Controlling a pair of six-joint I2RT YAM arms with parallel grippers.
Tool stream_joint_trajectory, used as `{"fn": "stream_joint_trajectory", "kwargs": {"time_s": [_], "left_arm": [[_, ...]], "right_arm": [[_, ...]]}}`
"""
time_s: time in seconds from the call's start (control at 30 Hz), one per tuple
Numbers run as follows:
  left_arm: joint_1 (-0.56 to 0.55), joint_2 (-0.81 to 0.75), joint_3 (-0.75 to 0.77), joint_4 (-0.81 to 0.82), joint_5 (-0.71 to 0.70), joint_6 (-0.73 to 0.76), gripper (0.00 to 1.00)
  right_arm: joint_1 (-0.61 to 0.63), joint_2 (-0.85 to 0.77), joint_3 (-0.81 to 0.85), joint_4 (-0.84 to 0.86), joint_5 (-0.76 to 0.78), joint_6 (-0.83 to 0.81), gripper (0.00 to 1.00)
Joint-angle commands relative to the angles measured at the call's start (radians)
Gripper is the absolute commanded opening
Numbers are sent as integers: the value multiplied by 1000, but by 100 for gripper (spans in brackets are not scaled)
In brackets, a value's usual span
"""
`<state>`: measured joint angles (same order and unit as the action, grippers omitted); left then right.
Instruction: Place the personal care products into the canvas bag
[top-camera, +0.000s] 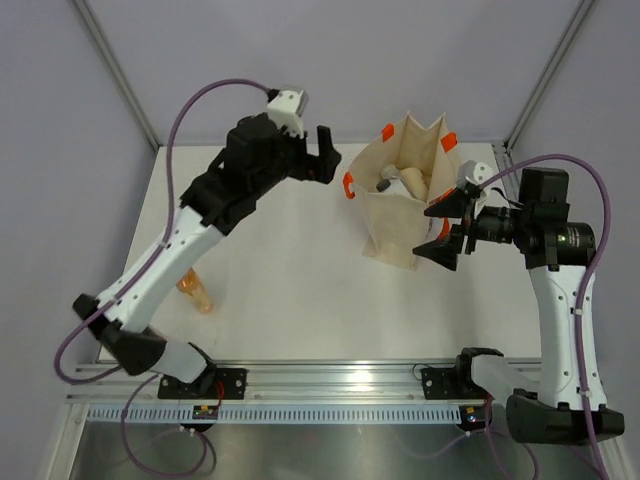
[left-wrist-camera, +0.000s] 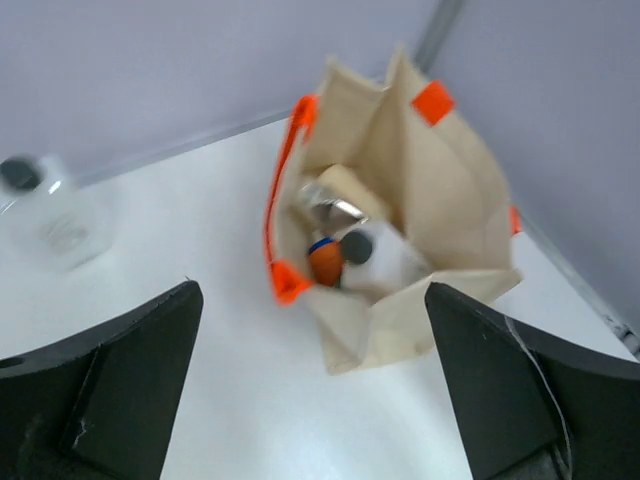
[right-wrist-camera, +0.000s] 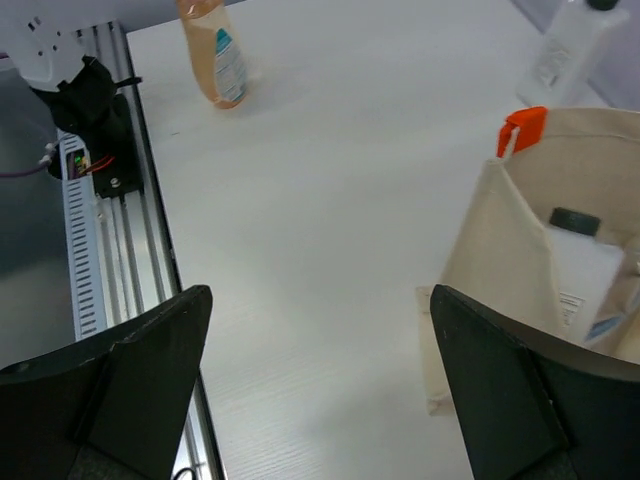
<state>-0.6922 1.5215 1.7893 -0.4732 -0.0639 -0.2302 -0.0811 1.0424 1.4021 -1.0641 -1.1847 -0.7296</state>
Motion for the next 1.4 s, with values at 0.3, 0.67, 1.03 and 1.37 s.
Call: {"fn": "stream_joint_trajectory", "kwargs": {"time_s": [0.3, 0.67, 1.03, 1.37], "left_arm": [[-33, -845, -884, -389, -594, -630, 99], [-53, -681, -930, -811, -737, -1090, 99], [133, -621, -1054, -492, -843, -873, 99], [358, -569, -1102, -181, -712, -631, 97]], "right_arm": [[392, 67, -178, 446, 468, 391, 100], [399, 134, -161, 487, 496, 427, 100], [400, 91, -189, 483, 510, 397, 100], [400, 54, -210, 477, 514, 378, 100]]}}
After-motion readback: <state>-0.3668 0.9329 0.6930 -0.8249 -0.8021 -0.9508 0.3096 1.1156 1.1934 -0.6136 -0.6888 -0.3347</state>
